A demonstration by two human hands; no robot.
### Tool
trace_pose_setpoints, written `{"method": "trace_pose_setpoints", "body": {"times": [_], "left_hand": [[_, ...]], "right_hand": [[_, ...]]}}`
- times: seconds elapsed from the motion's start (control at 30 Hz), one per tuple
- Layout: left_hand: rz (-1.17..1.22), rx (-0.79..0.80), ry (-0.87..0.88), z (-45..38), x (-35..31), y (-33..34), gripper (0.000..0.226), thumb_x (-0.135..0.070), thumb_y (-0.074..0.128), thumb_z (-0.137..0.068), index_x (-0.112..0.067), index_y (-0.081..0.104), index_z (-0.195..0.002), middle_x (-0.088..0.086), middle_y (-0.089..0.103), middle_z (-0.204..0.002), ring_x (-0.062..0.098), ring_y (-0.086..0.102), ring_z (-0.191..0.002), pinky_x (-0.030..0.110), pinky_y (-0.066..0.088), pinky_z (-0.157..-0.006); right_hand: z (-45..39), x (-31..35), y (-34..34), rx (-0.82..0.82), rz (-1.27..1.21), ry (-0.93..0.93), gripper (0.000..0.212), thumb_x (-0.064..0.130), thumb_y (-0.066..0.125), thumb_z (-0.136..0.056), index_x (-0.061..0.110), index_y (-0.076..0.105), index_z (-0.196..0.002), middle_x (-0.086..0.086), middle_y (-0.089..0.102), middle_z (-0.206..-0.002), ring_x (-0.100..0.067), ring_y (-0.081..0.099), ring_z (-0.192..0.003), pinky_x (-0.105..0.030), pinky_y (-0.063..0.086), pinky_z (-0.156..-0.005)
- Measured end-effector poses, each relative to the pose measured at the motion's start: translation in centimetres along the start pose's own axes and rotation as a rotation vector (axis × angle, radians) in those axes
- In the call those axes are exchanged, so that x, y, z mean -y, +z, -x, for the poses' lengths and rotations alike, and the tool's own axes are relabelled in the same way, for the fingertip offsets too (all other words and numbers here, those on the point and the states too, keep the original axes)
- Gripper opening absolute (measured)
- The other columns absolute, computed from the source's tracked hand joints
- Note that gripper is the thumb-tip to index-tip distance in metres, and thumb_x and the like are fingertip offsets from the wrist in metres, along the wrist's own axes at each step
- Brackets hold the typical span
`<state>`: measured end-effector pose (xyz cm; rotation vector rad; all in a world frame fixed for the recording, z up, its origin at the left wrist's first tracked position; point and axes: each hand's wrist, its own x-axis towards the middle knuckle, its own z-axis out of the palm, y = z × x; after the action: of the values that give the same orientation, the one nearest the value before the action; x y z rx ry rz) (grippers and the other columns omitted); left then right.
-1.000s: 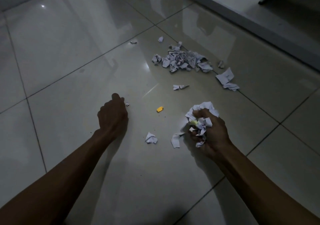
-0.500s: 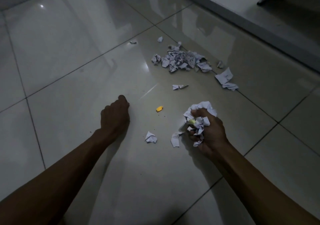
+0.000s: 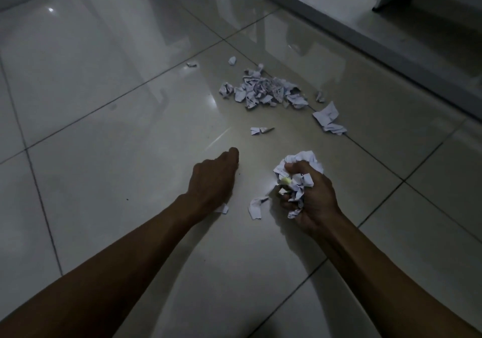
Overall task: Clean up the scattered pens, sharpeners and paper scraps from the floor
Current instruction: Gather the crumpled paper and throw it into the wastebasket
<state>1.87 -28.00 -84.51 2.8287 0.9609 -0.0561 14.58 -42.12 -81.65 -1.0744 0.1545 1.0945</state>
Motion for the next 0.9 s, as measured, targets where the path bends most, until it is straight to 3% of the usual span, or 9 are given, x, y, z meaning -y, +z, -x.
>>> {"method": "trace_pose_setpoints", "body": {"times": [0.1,0.2,0.3,0.37,0.57,0.63,0.67,0.8,0.9], "left_hand": [[0.053,-0.014,-0.049,-0.3,-0.4,0.2,0.016,-0.018,0.036,-0.099,-0.013,0.037,-0.115,-0.006,0.037,-0.068,0.023,0.055,-0.064,0.037,0.047,-0.061],[0.093,-0.029,-0.111,-0.7,-0.3,0.2,0.035,-0.026,0.033,-0.103,-0.012,0.029,-0.135,-0.002,0.052,-0.073,0.021,0.053,-0.063,0.036,0.047,-0.062],[0.024,-0.046,-0.111,-0.6,-0.4,0.6,0.028,-0.028,0.030,-0.103,-0.008,0.036,-0.122,0.000,0.051,-0.080,0.020,0.047,-0.066,0.034,0.037,-0.063],[0.054,-0.059,-0.141,-0.8,-0.3,0.9,0.023,-0.027,0.031,-0.102,-0.008,0.040,-0.112,0.004,0.053,-0.083,0.026,0.052,-0.071,0.037,0.042,-0.066],[0.022,0.043,-0.167,-1.8,-0.4,0.7,0.017,-0.013,0.048,-0.093,-0.005,0.043,-0.107,0.015,0.059,-0.098,0.034,0.057,-0.084,0.038,0.042,-0.070],[0.127,0.122,-0.200,-2.4,-0.2,-0.5,0.018,-0.012,0.051,-0.092,-0.002,0.047,-0.106,0.016,0.059,-0.099,0.033,0.058,-0.088,0.036,0.042,-0.073],[0.327,0.142,-0.242,-2.6,0.0,-1.3,0.013,-0.011,0.050,-0.094,0.000,0.050,-0.101,0.015,0.059,-0.094,0.030,0.058,-0.084,0.033,0.041,-0.069],[1.733,0.246,-0.465,-1.8,0.4,-4.0,0.023,-0.009,0.040,-0.097,-0.013,0.042,-0.074,0.001,0.036,-0.059,0.009,0.032,-0.043,0.020,0.025,-0.040],[2.387,0.411,-0.294,-0.2,1.8,-3.5,0.017,-0.009,0.037,-0.094,-0.013,0.042,-0.078,-0.004,0.033,-0.061,0.006,0.028,-0.045,0.020,0.026,-0.041]], "right_hand": [[0.2,0.1,0.4,-0.003,0.006,-0.037,0.046,0.006,0.057,-0.089,0.021,0.055,-0.045,-0.005,0.048,-0.053,-0.014,0.040,-0.034,-0.015,0.022,-0.040],[0.4,0.1,0.5,-0.016,0.001,-0.023,0.042,0.007,0.058,-0.089,0.020,0.055,-0.049,-0.005,0.049,-0.054,-0.014,0.042,-0.033,-0.015,0.022,-0.040],[0.2,0.1,0.3,-0.048,0.013,0.031,0.022,0.010,0.059,-0.088,0.013,0.050,-0.068,-0.008,0.047,-0.055,-0.013,0.040,-0.031,-0.012,0.024,-0.036],[0.2,0.1,0.2,-0.050,0.027,0.048,0.016,0.011,0.059,-0.088,0.010,0.050,-0.074,-0.008,0.047,-0.054,-0.013,0.040,-0.030,-0.012,0.024,-0.035],[0.3,0.1,0.0,-0.044,0.039,0.038,0.021,0.013,0.060,-0.087,0.011,0.050,-0.068,-0.009,0.045,-0.055,-0.013,0.039,-0.031,-0.012,0.024,-0.036],[0.3,0.1,-0.1,-0.032,0.032,0.026,0.024,0.011,0.059,-0.087,0.012,0.049,-0.065,-0.009,0.044,-0.055,-0.013,0.038,-0.031,-0.012,0.024,-0.036],[0.3,0.2,-0.2,-0.023,0.029,0.025,0.025,0.011,0.059,-0.086,0.012,0.048,-0.064,-0.009,0.043,-0.055,-0.013,0.038,-0.030,-0.012,0.024,-0.036],[0.1,0.4,-0.5,0.011,0.043,0.072,0.023,0.014,0.059,-0.085,0.013,0.045,-0.067,-0.006,0.041,-0.054,-0.011,0.037,-0.031,-0.012,0.023,-0.035],[0.0,0.4,-0.7,0.006,0.015,0.071,0.023,0.013,0.059,-0.086,0.013,0.046,-0.067,-0.007,0.041,-0.055,-0.012,0.036,-0.031,-0.012,0.024,-0.035]]}}
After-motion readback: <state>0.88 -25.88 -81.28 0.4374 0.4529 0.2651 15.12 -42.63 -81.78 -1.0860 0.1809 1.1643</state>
